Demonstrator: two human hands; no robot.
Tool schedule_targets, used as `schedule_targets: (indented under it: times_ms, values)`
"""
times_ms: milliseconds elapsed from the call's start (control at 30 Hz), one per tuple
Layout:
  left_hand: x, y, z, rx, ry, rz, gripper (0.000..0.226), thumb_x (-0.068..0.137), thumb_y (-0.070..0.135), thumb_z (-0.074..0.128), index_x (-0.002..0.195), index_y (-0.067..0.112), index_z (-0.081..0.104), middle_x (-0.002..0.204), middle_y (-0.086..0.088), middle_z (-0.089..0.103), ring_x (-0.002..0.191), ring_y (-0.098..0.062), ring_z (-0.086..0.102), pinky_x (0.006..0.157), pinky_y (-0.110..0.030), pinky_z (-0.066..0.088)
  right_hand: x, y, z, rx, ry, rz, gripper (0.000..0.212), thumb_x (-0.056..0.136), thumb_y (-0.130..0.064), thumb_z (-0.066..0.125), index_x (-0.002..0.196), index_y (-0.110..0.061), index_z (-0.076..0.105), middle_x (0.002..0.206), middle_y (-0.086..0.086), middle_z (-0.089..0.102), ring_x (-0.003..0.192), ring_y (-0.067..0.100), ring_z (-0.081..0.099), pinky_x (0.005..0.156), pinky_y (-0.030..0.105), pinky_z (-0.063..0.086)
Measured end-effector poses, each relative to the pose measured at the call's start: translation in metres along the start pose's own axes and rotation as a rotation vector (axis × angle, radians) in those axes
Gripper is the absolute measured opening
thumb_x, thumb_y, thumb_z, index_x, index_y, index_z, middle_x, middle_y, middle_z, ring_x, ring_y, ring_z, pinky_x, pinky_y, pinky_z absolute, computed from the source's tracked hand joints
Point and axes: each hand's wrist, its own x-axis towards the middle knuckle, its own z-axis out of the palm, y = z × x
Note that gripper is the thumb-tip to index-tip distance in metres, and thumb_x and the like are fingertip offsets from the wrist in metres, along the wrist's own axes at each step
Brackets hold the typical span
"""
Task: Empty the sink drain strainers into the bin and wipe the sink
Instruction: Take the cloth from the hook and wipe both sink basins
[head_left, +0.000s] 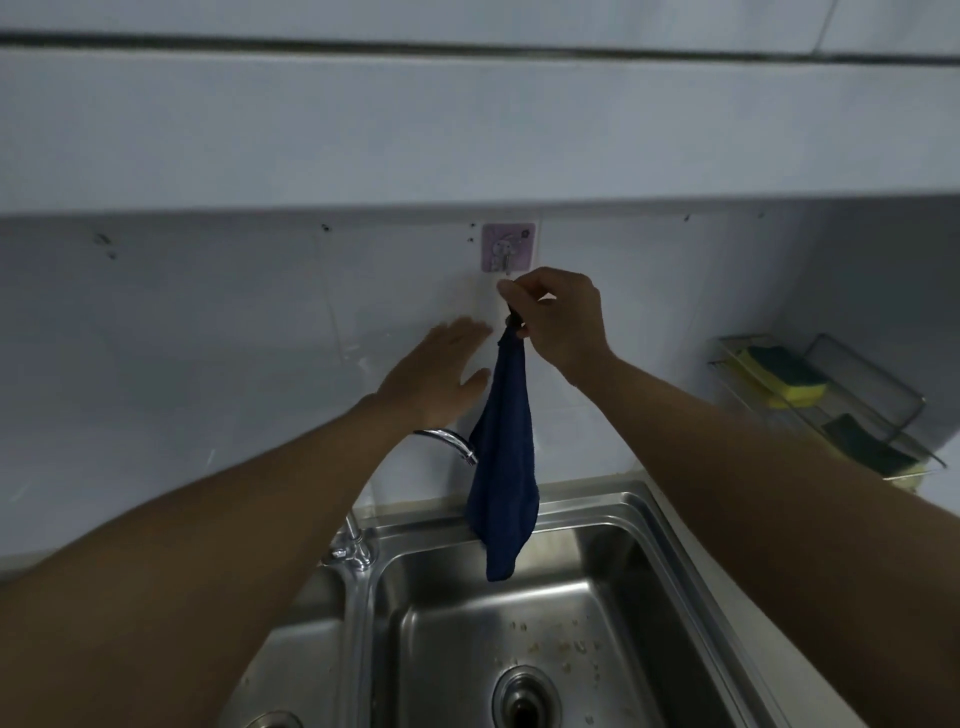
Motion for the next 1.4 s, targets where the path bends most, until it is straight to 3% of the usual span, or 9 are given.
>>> schedule_targets:
  times_ms: [167, 400, 567, 700, 867, 933, 1100, 1233, 1400]
  values:
    - [-0.016, 0.025, 0.004, -0.338, -0.173, -0.075, 0.029, 0.104, 0.032, 0.047, 0.128, 0.021, 0.060, 0.128, 0.002, 0.063, 0.119, -0.017, 0.057, 0.108, -0.034, 0.044, -0.020, -0.015, -0.020, 0.145, -0.020, 0.031, 0.028, 0.091, -0.025, 0.072, 0.080, 0.001, 0.068, 0.077, 0.016, 0.068, 0.069, 0.033, 0.072, 0.058, 0.037, 0.061]
    - [-0.046, 0.065, 0.008, -0.539, -0.064, -0.154, 0.023, 0.102, 0.035, 0.051, 0.086, 0.019, 0.054, 0.083, 0.004, 0.058, 0.075, -0.012, 0.054, 0.069, -0.026, 0.046, -0.060, -0.025, -0.053, 0.124, -0.019, 0.093, 0.024, 0.099, -0.032, 0.059, 0.087, -0.011, 0.059, 0.081, 0.011, 0.069, 0.067, 0.023, 0.073, 0.055, 0.032, 0.060]
    - [-0.069, 0.093, 0.004, -0.648, -0.011, -0.110, 0.027, 0.105, 0.029, 0.047, 0.100, 0.005, 0.058, 0.087, 0.002, 0.058, 0.076, -0.009, 0.052, 0.069, -0.024, 0.041, -0.101, -0.006, -0.077, 0.209, -0.074, 0.333, 0.034, 0.097, -0.042, 0.059, 0.110, -0.011, 0.060, 0.093, 0.014, 0.071, 0.086, 0.025, 0.072, 0.076, 0.037, 0.062]
    - [-0.084, 0.108, 0.001, -0.625, -0.004, -0.055, 0.023, 0.105, 0.025, 0.045, 0.102, 0.007, 0.059, 0.092, 0.003, 0.058, 0.085, -0.008, 0.052, 0.078, -0.023, 0.041, -0.139, 0.010, -0.084, 0.379, -0.261, 0.496, 0.016, 0.088, -0.010, 0.064, 0.102, -0.003, 0.065, 0.096, 0.012, 0.067, 0.096, 0.023, 0.069, 0.092, 0.037, 0.057]
    - [-0.108, 0.108, 0.006, -0.536, -0.075, -0.065, 0.025, 0.107, 0.031, 0.039, 0.101, 0.013, 0.055, 0.084, 0.002, 0.053, 0.074, -0.006, 0.046, 0.069, -0.023, 0.039, -0.157, 0.007, -0.083, 0.066, -0.519, 0.461, 0.014, 0.091, -0.008, 0.066, 0.092, 0.006, 0.063, 0.091, 0.021, 0.065, 0.089, 0.023, 0.062, 0.092, 0.037, 0.053]
    - [-0.121, 0.100, 0.007, -0.501, -0.083, -0.083, 0.026, 0.107, 0.034, 0.038, 0.101, 0.015, 0.054, 0.078, 0.003, 0.049, 0.066, -0.005, 0.042, 0.066, -0.024, 0.037, -0.156, 0.005, -0.086, 0.028, -0.528, 0.477, 0.022, 0.098, -0.017, 0.059, 0.106, 0.002, 0.064, 0.108, 0.022, 0.067, 0.100, 0.023, 0.062, 0.099, 0.044, 0.052]
    - [-0.159, 0.089, 0.009, -0.459, -0.248, -0.232, 0.035, 0.085, 0.063, 0.064, 0.112, 0.041, 0.060, 0.108, 0.018, 0.068, 0.095, 0.000, 0.064, 0.081, -0.020, 0.050, -0.162, -0.004, -0.075, 0.096, -0.610, 0.446, 0.019, 0.102, -0.021, 0.052, 0.116, -0.012, 0.060, 0.110, 0.010, 0.068, 0.101, 0.026, 0.067, 0.084, 0.047, 0.060]
    - [-0.195, 0.077, 0.012, -0.355, -0.365, -0.374, 0.044, 0.082, 0.040, 0.079, 0.119, 0.020, 0.069, 0.116, 0.003, 0.072, 0.104, -0.013, 0.068, 0.096, -0.037, 0.055, -0.163, -0.007, -0.065, 0.117, -0.496, 0.357, 0.009, 0.103, -0.025, 0.050, 0.104, -0.021, 0.057, 0.106, 0.006, 0.066, 0.097, 0.023, 0.065, 0.075, 0.035, 0.057]
    - [-0.234, 0.079, 0.003, -0.405, -0.306, -0.512, 0.033, 0.089, 0.042, 0.071, 0.111, 0.016, 0.072, 0.107, 0.001, 0.073, 0.096, -0.013, 0.069, 0.085, -0.030, 0.055, -0.167, 0.005, -0.071, 0.140, -0.510, 0.315, 0.019, 0.105, -0.026, 0.044, 0.113, -0.013, 0.056, 0.110, 0.009, 0.065, 0.099, 0.021, 0.063, 0.090, 0.035, 0.052]
